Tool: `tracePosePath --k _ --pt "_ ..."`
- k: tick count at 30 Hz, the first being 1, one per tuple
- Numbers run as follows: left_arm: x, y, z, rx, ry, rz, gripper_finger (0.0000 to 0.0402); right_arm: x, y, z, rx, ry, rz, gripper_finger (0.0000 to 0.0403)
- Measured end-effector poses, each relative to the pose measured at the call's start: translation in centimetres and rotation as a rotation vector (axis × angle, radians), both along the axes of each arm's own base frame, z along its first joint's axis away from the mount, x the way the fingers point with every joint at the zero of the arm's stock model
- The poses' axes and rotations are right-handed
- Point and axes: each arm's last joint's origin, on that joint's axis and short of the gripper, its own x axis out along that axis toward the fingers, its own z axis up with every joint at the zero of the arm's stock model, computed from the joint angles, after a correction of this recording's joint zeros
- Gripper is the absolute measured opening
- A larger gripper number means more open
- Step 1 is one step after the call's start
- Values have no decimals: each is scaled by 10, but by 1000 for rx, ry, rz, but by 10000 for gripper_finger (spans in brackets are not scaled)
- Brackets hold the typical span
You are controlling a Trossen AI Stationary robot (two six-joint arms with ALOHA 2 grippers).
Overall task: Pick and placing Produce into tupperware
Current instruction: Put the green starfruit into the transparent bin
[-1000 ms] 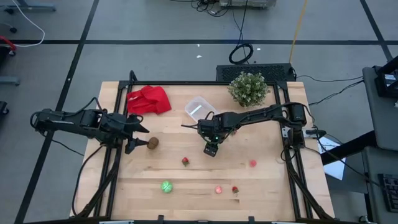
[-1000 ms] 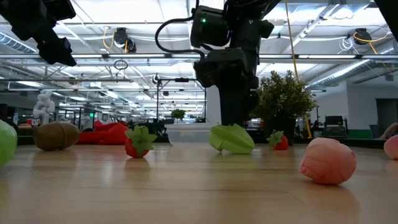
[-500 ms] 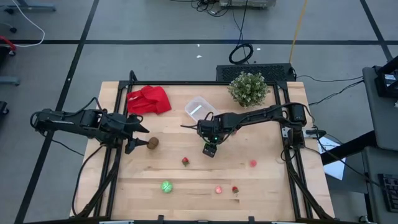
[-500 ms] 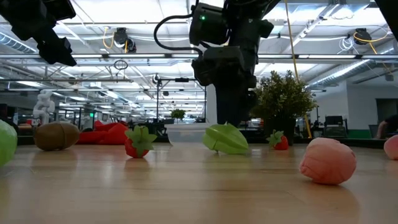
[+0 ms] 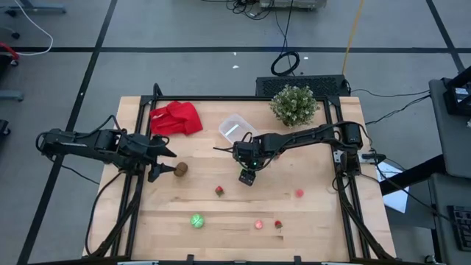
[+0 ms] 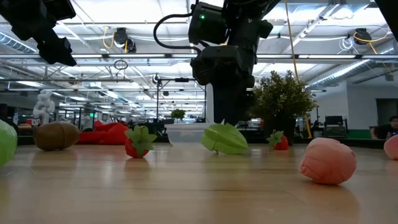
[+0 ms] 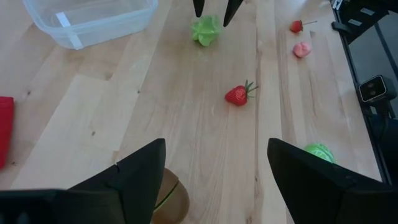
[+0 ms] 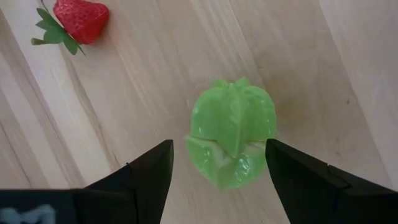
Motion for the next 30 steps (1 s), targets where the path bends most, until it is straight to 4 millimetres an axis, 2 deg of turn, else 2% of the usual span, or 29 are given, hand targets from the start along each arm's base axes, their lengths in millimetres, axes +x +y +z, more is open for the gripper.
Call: tracePosePath --k 12,30 --pt "0 0 0 13 -1 -11 285 0 2 -11 31 51 5 247" --pt "0 0 0 20 -2 -17 285 3 2 -10 32 20 -19 248"
